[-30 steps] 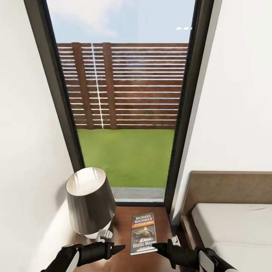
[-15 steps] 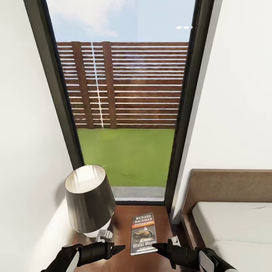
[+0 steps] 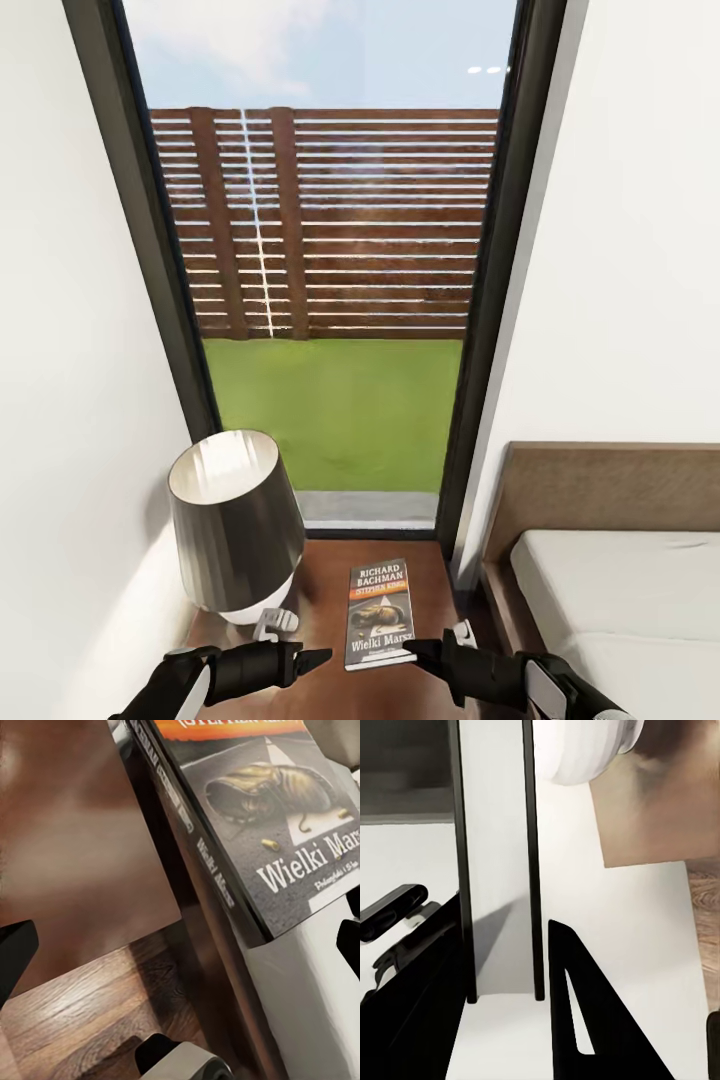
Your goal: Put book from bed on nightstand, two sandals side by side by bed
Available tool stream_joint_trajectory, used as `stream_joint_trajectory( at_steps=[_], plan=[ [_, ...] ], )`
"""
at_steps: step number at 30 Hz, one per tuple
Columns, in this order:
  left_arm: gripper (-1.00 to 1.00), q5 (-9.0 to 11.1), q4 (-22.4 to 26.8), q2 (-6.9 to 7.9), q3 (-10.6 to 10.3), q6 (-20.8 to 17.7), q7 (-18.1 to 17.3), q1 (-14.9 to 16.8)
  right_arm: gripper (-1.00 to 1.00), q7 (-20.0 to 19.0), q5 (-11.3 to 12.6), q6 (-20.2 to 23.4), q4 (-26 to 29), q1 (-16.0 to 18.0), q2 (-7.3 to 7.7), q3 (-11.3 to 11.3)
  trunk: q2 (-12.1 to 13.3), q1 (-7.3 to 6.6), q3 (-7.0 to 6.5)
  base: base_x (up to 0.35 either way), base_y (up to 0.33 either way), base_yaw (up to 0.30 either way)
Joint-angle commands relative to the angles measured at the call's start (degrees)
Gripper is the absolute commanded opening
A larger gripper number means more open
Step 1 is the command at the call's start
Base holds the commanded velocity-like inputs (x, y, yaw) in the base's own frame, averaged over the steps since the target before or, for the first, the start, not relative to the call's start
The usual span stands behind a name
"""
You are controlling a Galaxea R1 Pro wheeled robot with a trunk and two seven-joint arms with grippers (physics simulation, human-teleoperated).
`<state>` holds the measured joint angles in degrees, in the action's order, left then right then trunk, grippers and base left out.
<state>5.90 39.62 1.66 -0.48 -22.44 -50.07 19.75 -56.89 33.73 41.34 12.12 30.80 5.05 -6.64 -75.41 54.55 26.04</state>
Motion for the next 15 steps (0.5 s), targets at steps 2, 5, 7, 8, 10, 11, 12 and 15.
stream_joint_trajectory(
  at_steps=[2,5,7,8,10,11,12,15],
  plan=[
    [1.0,0.5,0.0,0.01,-0.1,-0.6,0.0,0.0,-1.0,0.0,0.5,0.2,0.5,0.0,0.0,-0.5,-0.9,0.44,0.43,0.0,0.0,0.0],
    [1.0,0.5,0.0,0.01,-0.1,-0.6,0.0,0.0,-1.0,0.0,0.5,0.2,0.7,0.0,-0.03,-0.6,-2.1,1.1,0.97,0.0,0.0,0.0],
    [1.0,0.5,0.0,0.02,-0.1,-0.6,0.0,0.0,-1.0,0.0,0.5,0.2,0.8,0.0,-0.04,-0.6,-2.9,1.54,1.32,0.0,0.0,0.0],
    [1.0,0.5,0.0,0.02,-0.1,-0.6,0.0,0.0,-1.0,0.0,0.5,0.2,0.8,0.0,-0.04,-0.6,-3.3,1.76,1.5,0.0,0.0,0.0],
    [1.0,0.5,0.0,0.01,-0.1,-0.6,0.0,0.0,-1.0,0.0,0.5,0.2,0.8,0.0,-0.04,-0.6,-4.1,2.2,1.86,0.0,0.0,0.0],
    [1.0,0.5,0.0,0.01,-0.1,-0.6,0.0,0.0,-1.0,0.0,0.5,0.2,0.8,0.0,-0.04,-0.6,-4.5,2.42,2.04,0.0,0.0,0.0],
    [1.0,0.5,0.0,0.01,-0.1,-0.6,0.0,0.0,-1.0,0.1,0.5,0.2,0.8,0.0,-0.04,-0.6,-4.9,2.64,2.22,0.0,0.0,0.0],
    [1.0,0.5,0.0,0.01,-0.1,-0.6,0.0,0.0,-1.0,0.1,0.5,0.2,0.8,0.0,-0.04,-0.6,-6.1,3.3,2.76,0.0,0.0,0.0]
  ],
)
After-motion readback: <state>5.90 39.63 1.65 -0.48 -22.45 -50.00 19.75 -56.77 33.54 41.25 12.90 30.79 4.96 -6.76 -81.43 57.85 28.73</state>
